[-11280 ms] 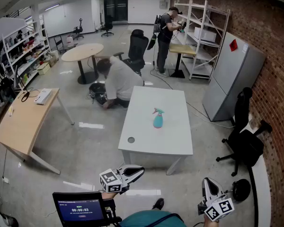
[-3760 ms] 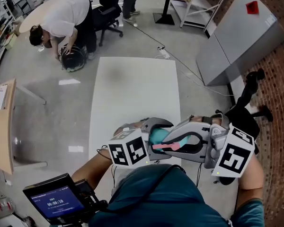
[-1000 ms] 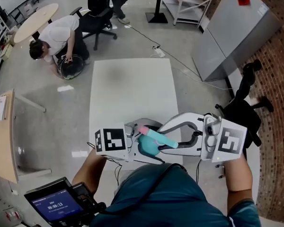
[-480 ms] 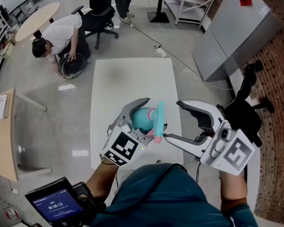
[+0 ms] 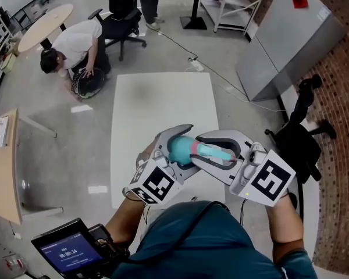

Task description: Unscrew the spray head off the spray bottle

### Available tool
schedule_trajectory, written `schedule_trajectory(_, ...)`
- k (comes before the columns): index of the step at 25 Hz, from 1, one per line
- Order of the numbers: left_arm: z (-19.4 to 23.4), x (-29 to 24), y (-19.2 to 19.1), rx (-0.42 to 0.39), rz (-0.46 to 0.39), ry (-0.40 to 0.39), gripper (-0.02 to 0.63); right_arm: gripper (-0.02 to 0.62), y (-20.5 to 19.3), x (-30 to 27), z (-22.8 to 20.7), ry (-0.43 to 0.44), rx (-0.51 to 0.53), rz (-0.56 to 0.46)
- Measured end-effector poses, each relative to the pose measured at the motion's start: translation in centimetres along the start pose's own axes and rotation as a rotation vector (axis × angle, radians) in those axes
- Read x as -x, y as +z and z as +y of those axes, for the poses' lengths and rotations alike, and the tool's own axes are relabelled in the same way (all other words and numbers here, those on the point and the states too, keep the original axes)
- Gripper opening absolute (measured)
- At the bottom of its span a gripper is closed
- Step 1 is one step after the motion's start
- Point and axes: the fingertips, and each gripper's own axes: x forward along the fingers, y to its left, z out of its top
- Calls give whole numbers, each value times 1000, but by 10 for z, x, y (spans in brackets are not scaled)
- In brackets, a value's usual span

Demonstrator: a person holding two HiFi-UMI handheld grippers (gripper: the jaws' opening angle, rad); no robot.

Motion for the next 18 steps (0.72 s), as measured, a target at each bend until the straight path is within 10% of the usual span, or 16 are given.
schedule_trajectory(4,-63,11,-24,182,-42,-454,382,138,-37,2,40,315,313,109)
schedule_trajectory(10,-121,45,-31,373,-184,-887,382,137,-50,5,69,606,194,-6)
schedule_trajectory(13,-109,39,-33,423,-213,-825,382,138,-48,0,53,539,89,-66)
schedule_trajectory(18,-73,25,-97,436,-148,-482,382,138,-64,-5,7,286,-69,-144)
